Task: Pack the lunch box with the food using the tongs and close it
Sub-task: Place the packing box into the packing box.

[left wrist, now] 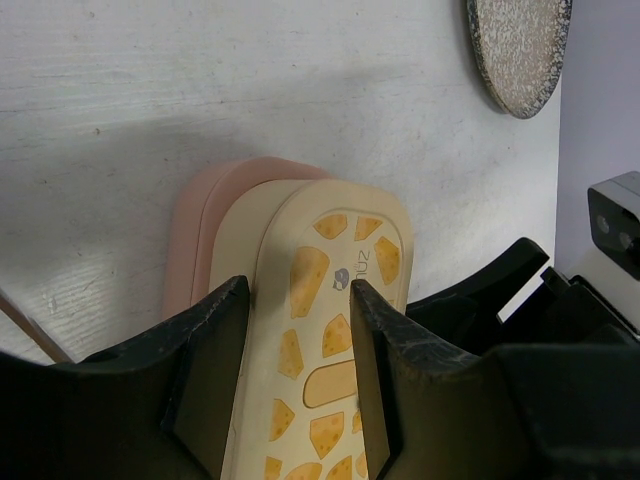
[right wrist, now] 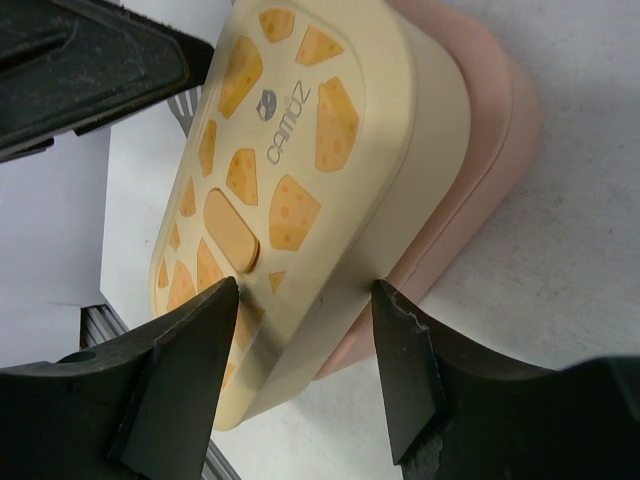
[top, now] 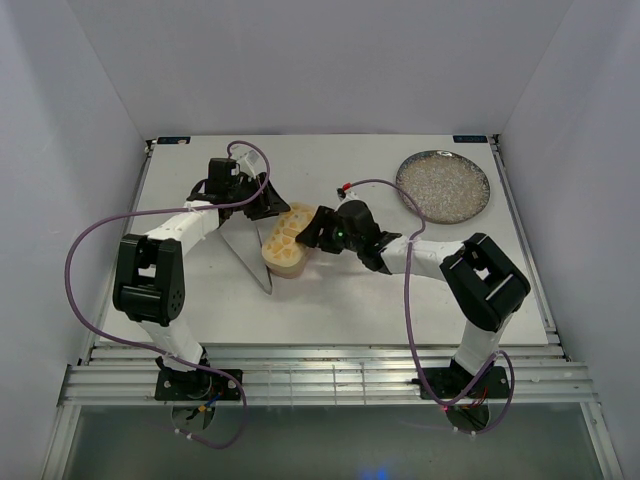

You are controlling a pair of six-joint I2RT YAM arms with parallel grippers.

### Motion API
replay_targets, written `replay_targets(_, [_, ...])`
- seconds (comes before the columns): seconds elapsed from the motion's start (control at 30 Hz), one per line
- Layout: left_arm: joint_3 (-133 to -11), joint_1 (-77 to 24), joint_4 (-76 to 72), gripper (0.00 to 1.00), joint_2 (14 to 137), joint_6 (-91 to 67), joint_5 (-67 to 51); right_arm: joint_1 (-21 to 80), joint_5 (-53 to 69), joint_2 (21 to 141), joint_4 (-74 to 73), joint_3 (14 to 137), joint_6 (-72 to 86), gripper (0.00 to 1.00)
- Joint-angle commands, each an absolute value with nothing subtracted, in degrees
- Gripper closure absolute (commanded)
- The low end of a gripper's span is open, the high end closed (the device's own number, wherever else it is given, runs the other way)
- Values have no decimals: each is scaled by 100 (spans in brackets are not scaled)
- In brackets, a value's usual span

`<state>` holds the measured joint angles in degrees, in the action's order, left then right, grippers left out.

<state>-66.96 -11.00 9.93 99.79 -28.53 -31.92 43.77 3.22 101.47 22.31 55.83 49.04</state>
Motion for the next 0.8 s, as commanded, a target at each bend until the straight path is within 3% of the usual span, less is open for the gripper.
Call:
replay_targets(0.0, [-6803, -1151, 905, 45, 9861, -2839, -3261, 4272, 387, 10187, 2329, 5862, 4773, 38])
replay_targets(0.77, [-6917, -1169, 958, 45, 9931, -2839, -2927, 4140, 475, 10292, 2188, 6020, 4597, 40])
